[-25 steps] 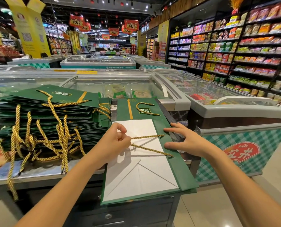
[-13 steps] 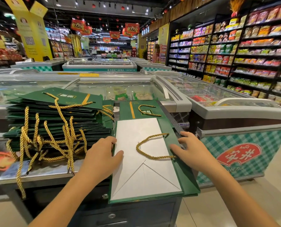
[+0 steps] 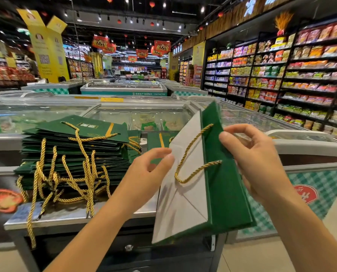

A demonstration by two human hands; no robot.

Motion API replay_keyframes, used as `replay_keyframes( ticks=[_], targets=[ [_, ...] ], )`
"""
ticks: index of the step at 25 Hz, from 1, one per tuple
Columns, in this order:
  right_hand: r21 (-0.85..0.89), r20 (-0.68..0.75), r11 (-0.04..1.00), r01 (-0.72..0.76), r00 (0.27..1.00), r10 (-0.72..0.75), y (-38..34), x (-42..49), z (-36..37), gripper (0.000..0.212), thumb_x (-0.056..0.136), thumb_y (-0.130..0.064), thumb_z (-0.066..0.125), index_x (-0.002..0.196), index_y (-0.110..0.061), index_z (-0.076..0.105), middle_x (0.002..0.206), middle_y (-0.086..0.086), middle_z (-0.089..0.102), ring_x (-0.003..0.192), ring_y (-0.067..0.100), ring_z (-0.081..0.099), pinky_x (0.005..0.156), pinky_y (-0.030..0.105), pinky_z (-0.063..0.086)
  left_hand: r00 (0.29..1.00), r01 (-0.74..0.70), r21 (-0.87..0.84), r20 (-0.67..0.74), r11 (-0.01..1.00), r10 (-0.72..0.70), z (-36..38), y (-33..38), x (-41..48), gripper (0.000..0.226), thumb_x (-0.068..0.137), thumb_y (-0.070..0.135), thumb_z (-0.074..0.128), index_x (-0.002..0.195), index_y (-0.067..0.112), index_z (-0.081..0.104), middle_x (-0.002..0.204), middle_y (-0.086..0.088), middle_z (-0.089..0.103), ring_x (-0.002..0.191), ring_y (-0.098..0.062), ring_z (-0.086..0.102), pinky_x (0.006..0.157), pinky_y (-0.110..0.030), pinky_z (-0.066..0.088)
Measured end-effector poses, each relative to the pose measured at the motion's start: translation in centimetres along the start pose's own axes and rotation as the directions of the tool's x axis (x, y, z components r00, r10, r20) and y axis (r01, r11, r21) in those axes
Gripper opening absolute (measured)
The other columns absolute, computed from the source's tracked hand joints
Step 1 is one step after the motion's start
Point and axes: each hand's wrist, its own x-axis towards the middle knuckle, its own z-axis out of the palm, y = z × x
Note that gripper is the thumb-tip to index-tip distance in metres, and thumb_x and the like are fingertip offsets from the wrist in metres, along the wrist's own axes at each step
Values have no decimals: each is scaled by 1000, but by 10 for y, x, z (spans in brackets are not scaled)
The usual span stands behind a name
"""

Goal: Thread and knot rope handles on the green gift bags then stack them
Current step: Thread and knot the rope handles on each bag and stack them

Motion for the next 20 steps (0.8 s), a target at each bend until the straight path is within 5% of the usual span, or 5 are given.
replay_keyframes(
  ticks=[6, 9, 12, 16, 20],
  targets=[
    [-157, 360, 972, 173, 927, -107, 3, 1, 45, 28, 108, -23, 47, 111, -15, 74, 103, -5, 76, 98, 8, 70, 82, 20, 54, 939, 275, -412, 311, 869, -149, -15, 38, 2, 68, 83, 76, 37, 121, 28, 68, 117, -6, 72, 104, -22, 71, 86, -39, 59],
    [-299, 508, 920, 252, 859, -70, 29, -3, 54, 24, 104, -15, 56, 117, -23, 73, 112, -15, 73, 104, -3, 65, 90, 17, 49, 918, 362, -449, 325, 817, -228, -24, 24, 0, 42, 99, 44, 51, 121, 12, 68, 111, -18, 72, 96, -31, 71, 86, -43, 58],
    [-448, 415, 864, 232, 909, -30, 57, -7, 43, 23, 97, -22, 65, 118, -31, 71, 118, -21, 68, 115, -5, 59, 104, 28, 47, 917, 399, -551, 214, 733, -338, -26, 0, -2, 26, 100, 15, 49, 118, 3, 65, 93, -18, 73, 72, -28, 71, 63, -37, 59],
    [-739, 116, 666, 101, 993, -22, 79, -15, 8, 45, 89, -46, 71, 131, -37, 59, 140, -11, 48, 137, 9, 40, 113, 33, 34, 904, 401, -621, 146, 674, -403, -28, -24, -8, 28, 103, 12, 45, 122, 6, 64, 98, -18, 75, 71, -28, 73, 55, -34, 58],
    [-420, 118, 883, -207, 953, 279, 75, -20, -16, 54, 83, -43, 79, 132, -42, 57, 130, -16, 58, 108, 4, 66, 82, 22, 55, 914, 360, -665, 109, 655, -391, -24, -30, 0, 28, 105, 13, 43, 121, 11, 65, 106, -18, 75, 78, -29, 74, 62, -38, 62]
  ],
)
